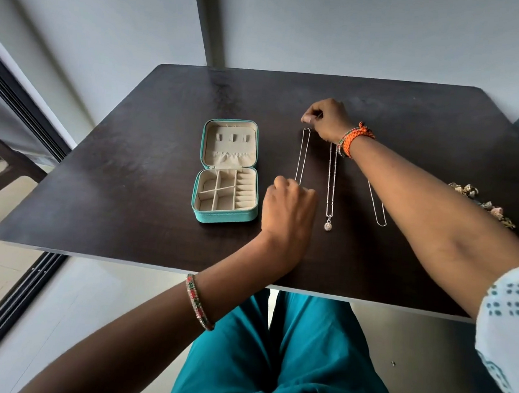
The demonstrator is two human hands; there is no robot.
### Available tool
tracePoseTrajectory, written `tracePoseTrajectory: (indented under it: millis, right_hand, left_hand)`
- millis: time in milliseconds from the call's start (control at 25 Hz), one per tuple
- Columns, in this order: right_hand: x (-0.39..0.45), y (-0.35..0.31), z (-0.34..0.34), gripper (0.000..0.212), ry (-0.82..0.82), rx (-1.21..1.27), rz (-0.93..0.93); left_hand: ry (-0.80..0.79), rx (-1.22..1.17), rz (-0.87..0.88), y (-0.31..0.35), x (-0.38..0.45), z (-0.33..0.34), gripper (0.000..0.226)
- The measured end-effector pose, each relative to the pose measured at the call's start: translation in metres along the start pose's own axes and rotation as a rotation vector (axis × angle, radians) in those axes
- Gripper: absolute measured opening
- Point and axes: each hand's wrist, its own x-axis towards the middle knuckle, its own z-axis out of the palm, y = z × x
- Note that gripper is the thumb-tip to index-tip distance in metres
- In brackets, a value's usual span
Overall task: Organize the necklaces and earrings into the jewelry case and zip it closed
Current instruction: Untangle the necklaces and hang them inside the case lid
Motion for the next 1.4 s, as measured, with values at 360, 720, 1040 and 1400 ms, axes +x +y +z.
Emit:
tracePoseTrajectory:
  millis: [360, 720, 1040, 1400]
  right_hand:
    - [-0.05, -0.06, -0.048, 0.019, -0.092, 0.401, 0.148]
    - [-0.128, -0.104, 0.019, 0.038, -0.485, 0.319, 0.157]
    - [-0.11, -0.116, 0.025, 0.039, -0.406, 0.074, 0.144]
    - [-0.141, -0.136, 0.046, 0.012, -0.091, 0.067, -0.145]
  left_hand:
    - [0.431, -0.776, -0.364, -0.129, 0.008, 0.004, 0.038]
    - [0.184, -1.076, -0.515, -0.128, -0.011, 0.038, 0.059]
    - [0.24, -1.33, -0.545, -0.14, 0.007, 0.049, 0.066]
    - [0.055, -1.382, -0.355, -0.171, -0.013, 0.044, 0.041]
